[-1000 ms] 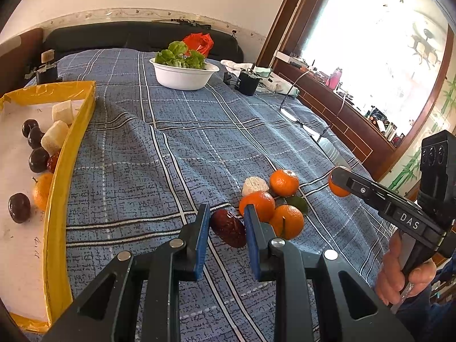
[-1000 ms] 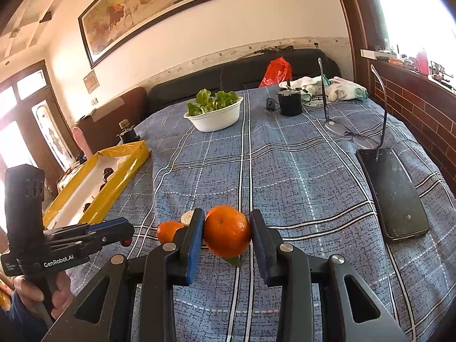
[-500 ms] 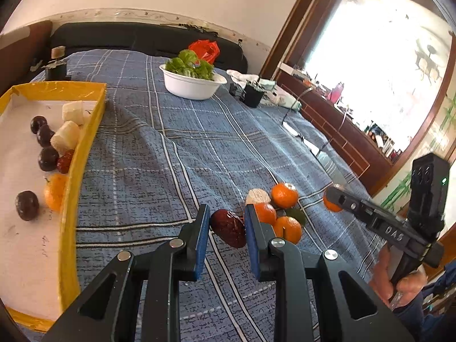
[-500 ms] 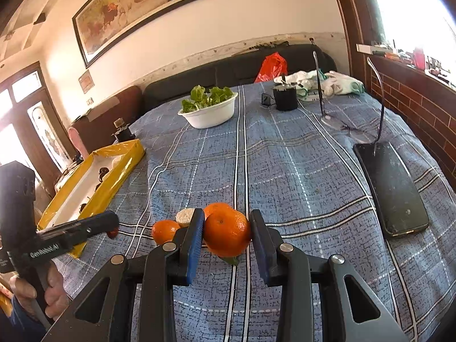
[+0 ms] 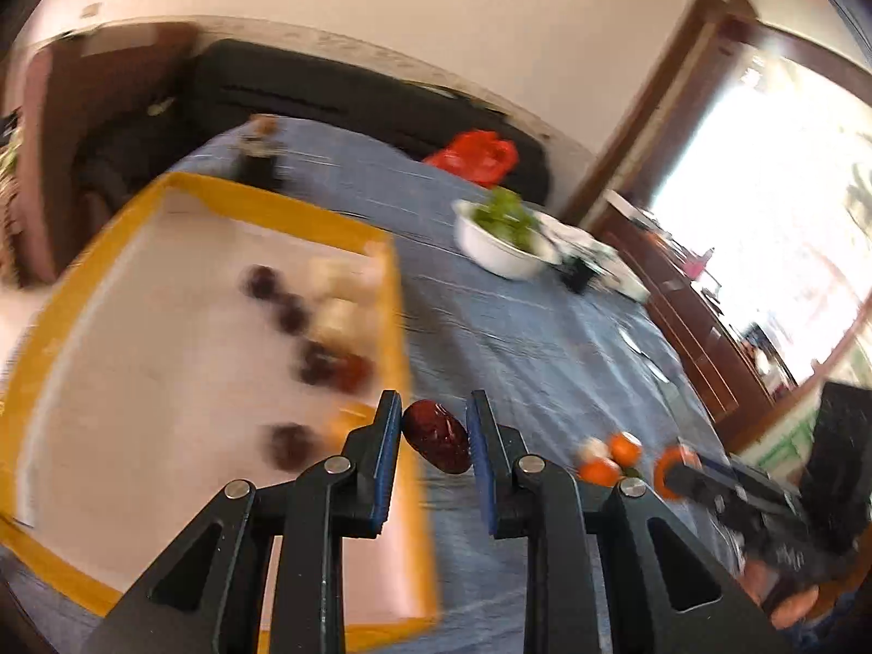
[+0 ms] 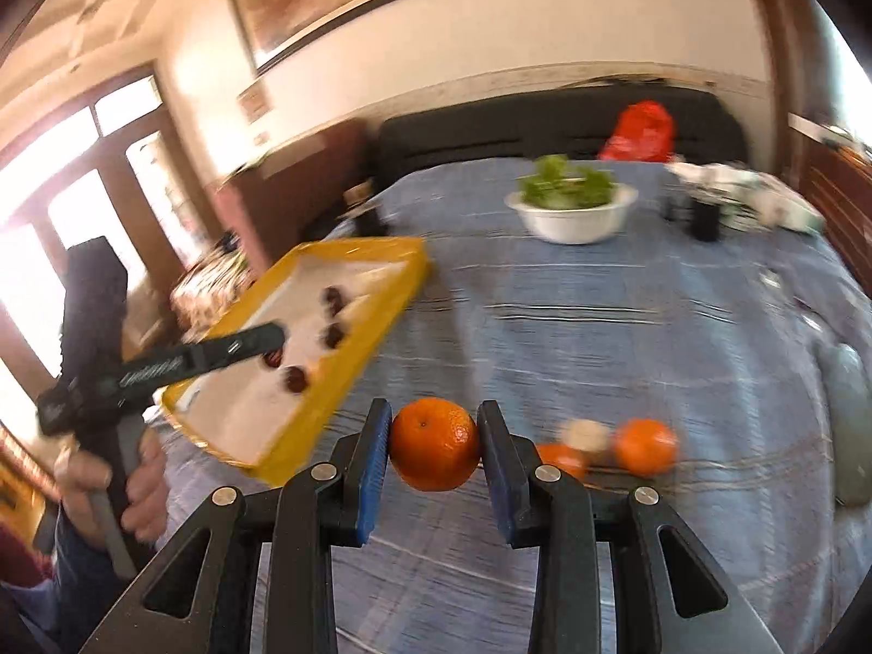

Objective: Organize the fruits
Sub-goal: 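Carry the date in the left tool while the right tool carries the tangerine to the tray, then open the left tool to release the date while the right tool releases the tangerine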

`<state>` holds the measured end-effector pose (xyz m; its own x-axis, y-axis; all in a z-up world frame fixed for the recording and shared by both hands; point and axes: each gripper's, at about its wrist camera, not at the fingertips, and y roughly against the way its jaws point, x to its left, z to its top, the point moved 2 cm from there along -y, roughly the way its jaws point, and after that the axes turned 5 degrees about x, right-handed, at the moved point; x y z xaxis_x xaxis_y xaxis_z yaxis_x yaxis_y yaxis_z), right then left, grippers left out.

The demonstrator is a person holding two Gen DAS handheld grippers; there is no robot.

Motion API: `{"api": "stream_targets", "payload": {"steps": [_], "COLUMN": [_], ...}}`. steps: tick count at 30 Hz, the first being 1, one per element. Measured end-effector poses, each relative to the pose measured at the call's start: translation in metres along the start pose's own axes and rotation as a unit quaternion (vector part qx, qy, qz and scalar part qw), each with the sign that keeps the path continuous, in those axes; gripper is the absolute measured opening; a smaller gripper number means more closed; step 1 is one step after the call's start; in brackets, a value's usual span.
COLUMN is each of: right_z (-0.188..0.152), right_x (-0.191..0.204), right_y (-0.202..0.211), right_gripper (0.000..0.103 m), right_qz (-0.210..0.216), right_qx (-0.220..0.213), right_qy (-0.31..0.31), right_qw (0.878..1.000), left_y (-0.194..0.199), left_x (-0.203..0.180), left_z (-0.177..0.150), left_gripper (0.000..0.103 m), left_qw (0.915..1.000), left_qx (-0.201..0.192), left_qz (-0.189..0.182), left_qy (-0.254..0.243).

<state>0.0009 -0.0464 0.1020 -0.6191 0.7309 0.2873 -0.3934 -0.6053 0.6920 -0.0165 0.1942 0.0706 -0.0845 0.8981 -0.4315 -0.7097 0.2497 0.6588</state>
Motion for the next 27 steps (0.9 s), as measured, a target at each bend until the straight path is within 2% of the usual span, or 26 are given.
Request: {"api": "stream_targets", "payload": {"steps": [3,6,10,13,15,20,27], "right_z": [0.011,0.019,0.018,0.01,0.007,0.003,-0.006], "right_x": [0.033,0.061,0.087,0.099,0.098,0.1,0.111], "right_y": [-0.026,-0.058,-0.096,-0.118,-0.124,-0.135,-0.139], "right_gripper": [0.036,0.036,0.037,0.037,0.037,0.037,0.037], "right_qz": [0.03,0.037,0.049,0.038,0.031,0.021,-0.001], "right_qx": [0.02,0.04,0.065,0.072,0.072,0.065,0.052], "right_qy": [0.015,0.028,0.033,0.055,0.064,0.09,0.134], "right_qw": [0.999,0.998,0.996,0.995,0.995,0.994,0.99], "left_y": [-0.006,-0.013,-0.024,-0.035,-0.042,-0.056,-0.054], "left_x": [0.035,0.059,0.069,0.071,0.073,0.073,0.076], "left_z": [0.013,0.022,0.033,0.037,0.037,0.032,0.026], "left_gripper": [0.024,0.024,0.024,0.024,0.024,0.024,0.024], "left_qw": [0.9988,0.9958,0.9933,0.9924,0.9914,0.9903,0.9901], "left_qx": [0.024,0.04,0.044,0.049,0.049,0.064,0.065], "left_qz": [0.03,0.053,0.074,0.078,0.091,0.093,0.099], "left_qy": [0.032,0.063,0.078,0.082,0.081,0.08,0.074]}}
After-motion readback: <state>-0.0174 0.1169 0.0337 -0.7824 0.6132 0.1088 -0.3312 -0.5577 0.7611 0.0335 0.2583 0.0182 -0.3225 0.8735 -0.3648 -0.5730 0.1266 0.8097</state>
